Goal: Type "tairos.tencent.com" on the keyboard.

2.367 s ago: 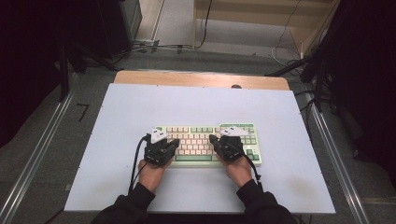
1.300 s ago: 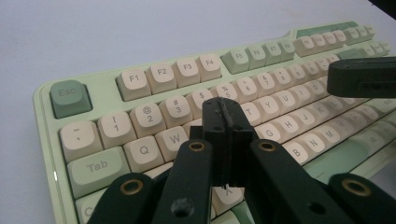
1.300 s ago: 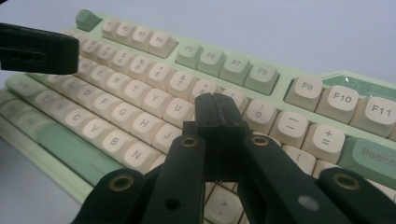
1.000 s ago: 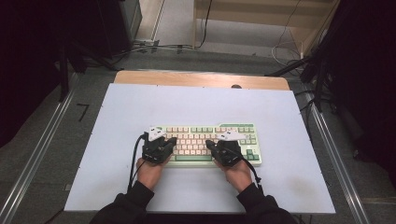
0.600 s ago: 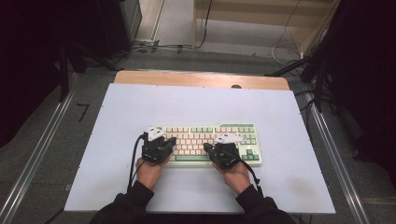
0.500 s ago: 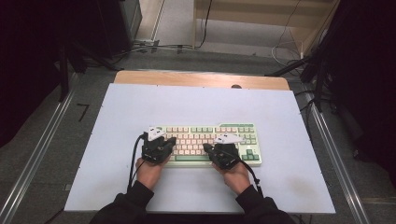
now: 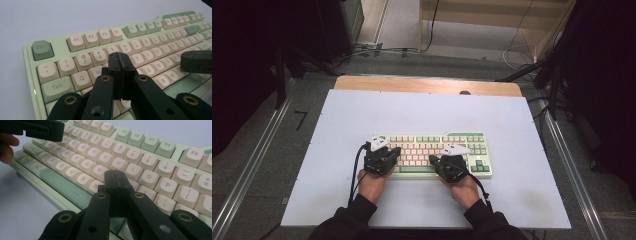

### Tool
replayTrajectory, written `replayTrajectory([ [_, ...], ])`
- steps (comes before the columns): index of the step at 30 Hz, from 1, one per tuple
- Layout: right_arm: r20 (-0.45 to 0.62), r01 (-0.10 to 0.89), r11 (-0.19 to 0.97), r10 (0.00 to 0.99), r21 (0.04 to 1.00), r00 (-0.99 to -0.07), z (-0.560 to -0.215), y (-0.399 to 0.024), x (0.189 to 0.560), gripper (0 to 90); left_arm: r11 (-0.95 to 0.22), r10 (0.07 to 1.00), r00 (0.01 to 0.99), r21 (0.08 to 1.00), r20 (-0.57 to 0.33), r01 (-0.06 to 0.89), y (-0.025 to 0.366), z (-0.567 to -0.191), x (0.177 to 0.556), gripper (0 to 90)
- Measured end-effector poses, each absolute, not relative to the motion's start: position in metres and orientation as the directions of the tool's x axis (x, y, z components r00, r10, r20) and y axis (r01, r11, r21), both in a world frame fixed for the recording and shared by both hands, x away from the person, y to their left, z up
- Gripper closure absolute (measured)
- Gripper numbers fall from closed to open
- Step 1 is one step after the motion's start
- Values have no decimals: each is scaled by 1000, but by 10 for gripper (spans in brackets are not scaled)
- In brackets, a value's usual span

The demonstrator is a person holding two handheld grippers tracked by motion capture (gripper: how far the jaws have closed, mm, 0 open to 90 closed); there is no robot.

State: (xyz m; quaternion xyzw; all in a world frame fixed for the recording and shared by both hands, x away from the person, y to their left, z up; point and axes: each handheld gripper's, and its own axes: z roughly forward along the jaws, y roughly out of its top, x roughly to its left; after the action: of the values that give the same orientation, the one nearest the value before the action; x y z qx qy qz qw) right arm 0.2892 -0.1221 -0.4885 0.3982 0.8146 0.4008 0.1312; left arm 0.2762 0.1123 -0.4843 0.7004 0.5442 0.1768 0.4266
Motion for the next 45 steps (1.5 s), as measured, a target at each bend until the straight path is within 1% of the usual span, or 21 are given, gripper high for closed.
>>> replayTrajectory([
  [24, 105, 543, 364, 752, 757, -651, -489, -122, 289, 872, -43, 912, 346, 790, -218, 612, 112, -485, 276, 900],
  [35, 98, 542, 369, 754, 755, -650, -495, -121, 288, 873, -43, 913, 345, 790, -218, 611, 112, -485, 276, 900],
  [45, 112, 530, 336, 757, 778, -644, -482, -126, 289, 872, -39, 911, 347, 790, -224, 612, 113, -484, 275, 900],
])
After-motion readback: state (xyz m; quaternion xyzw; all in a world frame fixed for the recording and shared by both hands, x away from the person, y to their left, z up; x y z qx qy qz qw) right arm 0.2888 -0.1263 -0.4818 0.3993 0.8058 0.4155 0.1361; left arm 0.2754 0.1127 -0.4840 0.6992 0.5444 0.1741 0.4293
